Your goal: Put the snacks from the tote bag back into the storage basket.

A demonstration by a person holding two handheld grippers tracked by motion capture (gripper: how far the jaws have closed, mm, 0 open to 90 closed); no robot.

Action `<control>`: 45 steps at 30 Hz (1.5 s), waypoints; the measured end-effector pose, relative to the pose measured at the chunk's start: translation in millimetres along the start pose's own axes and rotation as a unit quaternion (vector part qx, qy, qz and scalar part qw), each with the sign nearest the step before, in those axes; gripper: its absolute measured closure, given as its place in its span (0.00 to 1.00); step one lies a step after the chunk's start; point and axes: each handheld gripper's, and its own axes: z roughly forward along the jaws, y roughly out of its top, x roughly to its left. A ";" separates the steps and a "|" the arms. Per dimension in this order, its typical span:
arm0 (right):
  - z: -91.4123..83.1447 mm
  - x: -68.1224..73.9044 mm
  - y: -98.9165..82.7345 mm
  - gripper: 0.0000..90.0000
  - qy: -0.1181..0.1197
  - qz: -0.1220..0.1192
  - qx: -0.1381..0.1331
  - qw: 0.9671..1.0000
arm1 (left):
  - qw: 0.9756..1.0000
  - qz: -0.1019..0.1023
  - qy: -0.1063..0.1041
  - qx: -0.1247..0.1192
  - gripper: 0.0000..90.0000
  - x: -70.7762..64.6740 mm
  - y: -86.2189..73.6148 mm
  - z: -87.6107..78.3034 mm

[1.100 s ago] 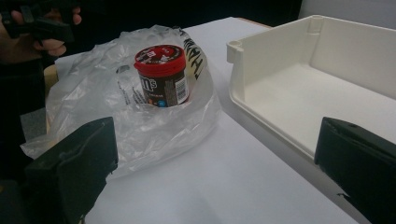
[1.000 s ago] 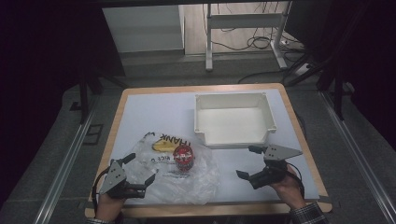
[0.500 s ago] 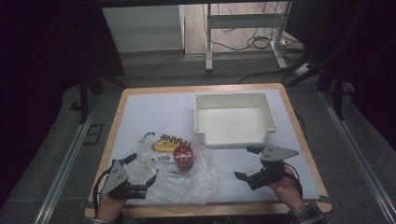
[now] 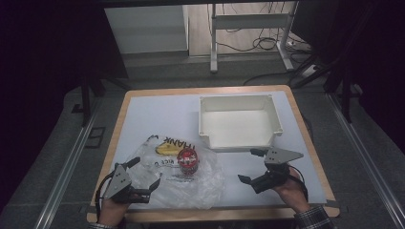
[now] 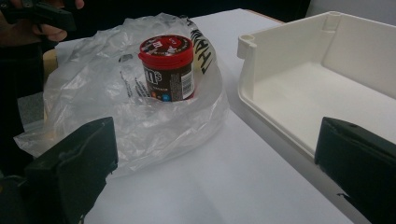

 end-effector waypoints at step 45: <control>19.7 -0.9 10.0 0.00 0.020 -0.018 0.006 1.000 | 1.000 0.004 -0.001 0.003 0.01 -0.8 -0.2 1.1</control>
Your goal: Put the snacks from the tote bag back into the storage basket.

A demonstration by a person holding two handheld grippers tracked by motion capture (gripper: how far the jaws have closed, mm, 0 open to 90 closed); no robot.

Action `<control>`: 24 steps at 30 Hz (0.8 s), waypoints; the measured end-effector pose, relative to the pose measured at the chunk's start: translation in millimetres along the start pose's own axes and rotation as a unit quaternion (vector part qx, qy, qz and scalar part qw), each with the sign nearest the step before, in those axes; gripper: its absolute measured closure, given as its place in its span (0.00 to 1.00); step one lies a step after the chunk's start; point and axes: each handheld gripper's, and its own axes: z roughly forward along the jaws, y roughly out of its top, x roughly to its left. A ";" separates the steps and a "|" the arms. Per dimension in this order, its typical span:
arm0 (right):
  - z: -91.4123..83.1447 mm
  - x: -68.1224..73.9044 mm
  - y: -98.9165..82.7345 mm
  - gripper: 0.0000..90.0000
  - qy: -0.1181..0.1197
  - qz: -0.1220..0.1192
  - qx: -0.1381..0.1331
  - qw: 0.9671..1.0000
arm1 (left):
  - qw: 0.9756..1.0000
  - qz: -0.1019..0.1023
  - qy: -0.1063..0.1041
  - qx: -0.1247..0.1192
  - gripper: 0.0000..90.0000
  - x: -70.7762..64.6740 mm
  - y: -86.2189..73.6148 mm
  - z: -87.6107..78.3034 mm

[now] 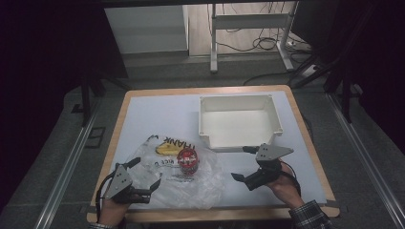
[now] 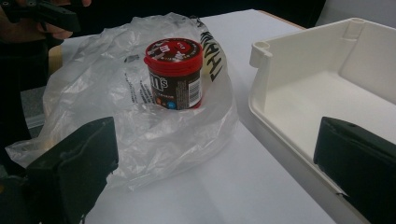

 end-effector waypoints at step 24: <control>14.9 0.4 3.9 0.01 0.014 -0.003 0.001 1.000 | 1.000 0.000 0.000 0.000 0.01 0.0 0.0 0.0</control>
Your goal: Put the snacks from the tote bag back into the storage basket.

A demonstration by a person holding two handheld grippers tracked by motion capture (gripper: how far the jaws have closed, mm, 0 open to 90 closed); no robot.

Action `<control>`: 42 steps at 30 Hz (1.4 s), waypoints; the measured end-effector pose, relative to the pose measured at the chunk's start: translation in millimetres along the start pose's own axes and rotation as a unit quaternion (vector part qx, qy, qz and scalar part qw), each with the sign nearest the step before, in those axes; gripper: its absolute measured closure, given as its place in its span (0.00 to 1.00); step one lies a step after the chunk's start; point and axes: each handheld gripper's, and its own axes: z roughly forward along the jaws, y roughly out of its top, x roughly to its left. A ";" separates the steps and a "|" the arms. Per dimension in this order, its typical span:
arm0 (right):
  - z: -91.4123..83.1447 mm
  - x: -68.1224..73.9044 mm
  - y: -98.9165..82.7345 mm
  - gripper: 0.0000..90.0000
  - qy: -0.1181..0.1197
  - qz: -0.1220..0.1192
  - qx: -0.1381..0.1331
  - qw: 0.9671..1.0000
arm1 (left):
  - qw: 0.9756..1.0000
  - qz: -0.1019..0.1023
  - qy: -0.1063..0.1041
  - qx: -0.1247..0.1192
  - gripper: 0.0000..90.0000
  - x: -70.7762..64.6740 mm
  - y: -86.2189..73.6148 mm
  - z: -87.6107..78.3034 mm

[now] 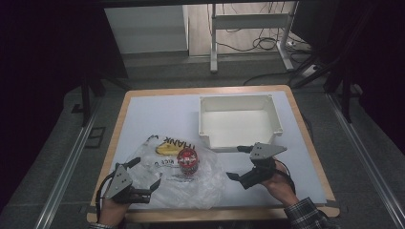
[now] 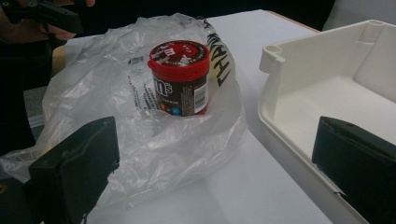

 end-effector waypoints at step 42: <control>19.1 -4.0 8.1 0.01 -0.022 0.000 -0.006 1.000 | 1.000 0.002 0.001 0.001 0.01 -0.2 -0.1 0.3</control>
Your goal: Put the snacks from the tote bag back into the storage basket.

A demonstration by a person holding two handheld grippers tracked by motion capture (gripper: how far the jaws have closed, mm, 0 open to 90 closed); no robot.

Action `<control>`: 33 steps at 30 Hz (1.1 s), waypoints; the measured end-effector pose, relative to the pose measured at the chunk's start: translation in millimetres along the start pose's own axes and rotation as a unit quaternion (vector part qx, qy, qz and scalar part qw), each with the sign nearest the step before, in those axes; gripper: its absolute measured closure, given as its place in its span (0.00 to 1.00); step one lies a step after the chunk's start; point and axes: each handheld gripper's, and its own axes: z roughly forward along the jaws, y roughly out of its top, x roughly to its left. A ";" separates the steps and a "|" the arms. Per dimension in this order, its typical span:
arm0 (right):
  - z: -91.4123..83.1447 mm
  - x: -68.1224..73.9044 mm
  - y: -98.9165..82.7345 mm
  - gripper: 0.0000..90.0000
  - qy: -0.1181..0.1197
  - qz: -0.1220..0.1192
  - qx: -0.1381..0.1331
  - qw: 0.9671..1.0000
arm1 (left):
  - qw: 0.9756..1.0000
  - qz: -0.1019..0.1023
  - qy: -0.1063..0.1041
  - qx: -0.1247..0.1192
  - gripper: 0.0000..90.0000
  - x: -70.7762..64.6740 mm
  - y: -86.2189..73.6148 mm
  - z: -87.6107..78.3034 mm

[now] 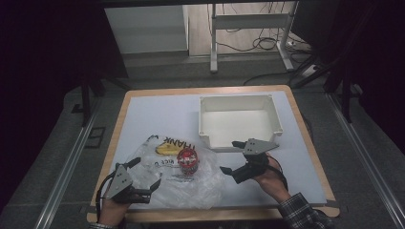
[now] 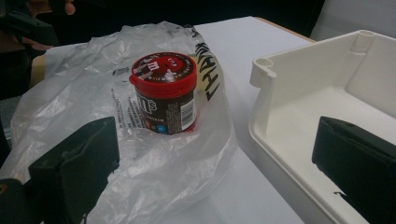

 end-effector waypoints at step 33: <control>33.7 6.3 11.6 0.01 0.036 0.003 0.021 0.999 | 1.000 0.002 0.001 0.001 0.01 -0.3 -0.1 0.3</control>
